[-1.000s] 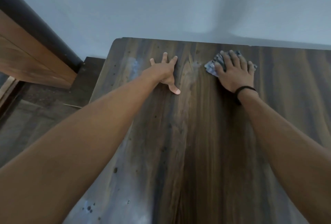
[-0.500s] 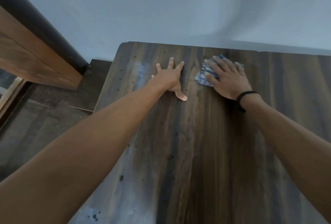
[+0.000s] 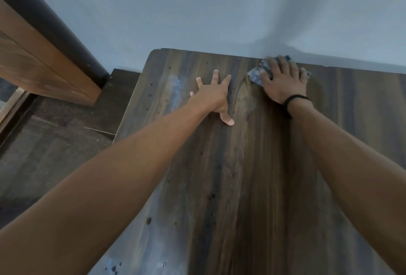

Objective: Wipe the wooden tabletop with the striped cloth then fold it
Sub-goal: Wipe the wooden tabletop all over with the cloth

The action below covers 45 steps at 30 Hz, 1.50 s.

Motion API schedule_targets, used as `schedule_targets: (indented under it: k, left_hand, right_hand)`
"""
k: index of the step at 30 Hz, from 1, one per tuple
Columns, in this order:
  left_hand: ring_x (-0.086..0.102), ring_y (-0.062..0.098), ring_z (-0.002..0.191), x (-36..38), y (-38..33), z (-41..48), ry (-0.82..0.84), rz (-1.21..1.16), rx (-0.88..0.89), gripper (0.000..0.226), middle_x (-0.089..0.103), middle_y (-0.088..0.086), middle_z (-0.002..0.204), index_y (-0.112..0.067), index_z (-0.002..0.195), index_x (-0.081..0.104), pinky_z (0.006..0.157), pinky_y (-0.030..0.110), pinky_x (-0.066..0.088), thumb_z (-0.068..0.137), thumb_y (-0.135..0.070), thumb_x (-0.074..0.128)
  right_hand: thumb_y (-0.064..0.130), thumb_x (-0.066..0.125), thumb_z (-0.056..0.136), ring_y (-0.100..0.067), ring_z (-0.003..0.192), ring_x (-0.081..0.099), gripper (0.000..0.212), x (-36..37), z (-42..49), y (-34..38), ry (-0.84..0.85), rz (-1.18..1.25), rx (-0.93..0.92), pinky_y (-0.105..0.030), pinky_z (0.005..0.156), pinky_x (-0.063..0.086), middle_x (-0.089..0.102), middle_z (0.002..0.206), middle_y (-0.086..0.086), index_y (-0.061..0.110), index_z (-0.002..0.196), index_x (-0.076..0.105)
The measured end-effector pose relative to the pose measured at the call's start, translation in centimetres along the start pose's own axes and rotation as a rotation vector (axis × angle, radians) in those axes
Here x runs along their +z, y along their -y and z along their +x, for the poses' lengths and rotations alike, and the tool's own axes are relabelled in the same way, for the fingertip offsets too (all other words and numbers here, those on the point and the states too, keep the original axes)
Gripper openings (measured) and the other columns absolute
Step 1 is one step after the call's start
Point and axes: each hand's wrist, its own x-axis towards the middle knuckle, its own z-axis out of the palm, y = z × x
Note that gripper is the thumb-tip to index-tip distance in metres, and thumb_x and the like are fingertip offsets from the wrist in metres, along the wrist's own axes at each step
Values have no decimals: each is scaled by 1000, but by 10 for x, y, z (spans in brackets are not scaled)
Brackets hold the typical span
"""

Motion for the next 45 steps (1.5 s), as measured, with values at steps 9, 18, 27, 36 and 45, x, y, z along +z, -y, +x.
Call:
schedule_targets:
  k: [9,18,27,36,45]
  left_hand:
    - [-16,48,147,-24,44,3,-134,67,-16,136,-23,3,164,-29,159,-8,117,66,2,62,-59,84]
    - [-16,51,146,-28,68,14,-74,-18,-81,143,-24,-4,164,-41,155,-11,113,71,16,56,-55,90]
    - [-17,52,145,-28,71,21,-72,-39,-71,143,-25,-3,163,-39,156,-12,113,72,15,57,-51,91]
    - [-19,51,145,-32,67,22,-59,-33,-95,143,-26,-3,163,-40,155,-15,115,69,12,59,-50,90]
    - [-18,50,145,-30,72,21,-72,-36,-75,142,-24,-2,164,-39,156,-12,115,70,13,57,-52,90]
  right_hand:
    - [57,25,103,-19,156,6,58,-1,-8,-18,-23,-15,-7,-48,125,-1,12,169,8,41,158,19]
    - [58,22,104,-17,156,5,57,17,-50,1,16,-77,-235,-44,125,-2,10,169,9,43,159,11]
    - [56,22,103,-21,156,4,59,15,-5,38,1,-23,-124,-49,125,-2,10,170,5,39,160,16]
    - [55,27,103,-21,156,6,58,12,10,47,-34,29,-39,-49,125,-1,13,169,6,38,159,21]
    - [57,24,104,-20,156,6,58,21,3,58,-15,-1,-117,-47,125,-2,12,169,6,39,159,18]
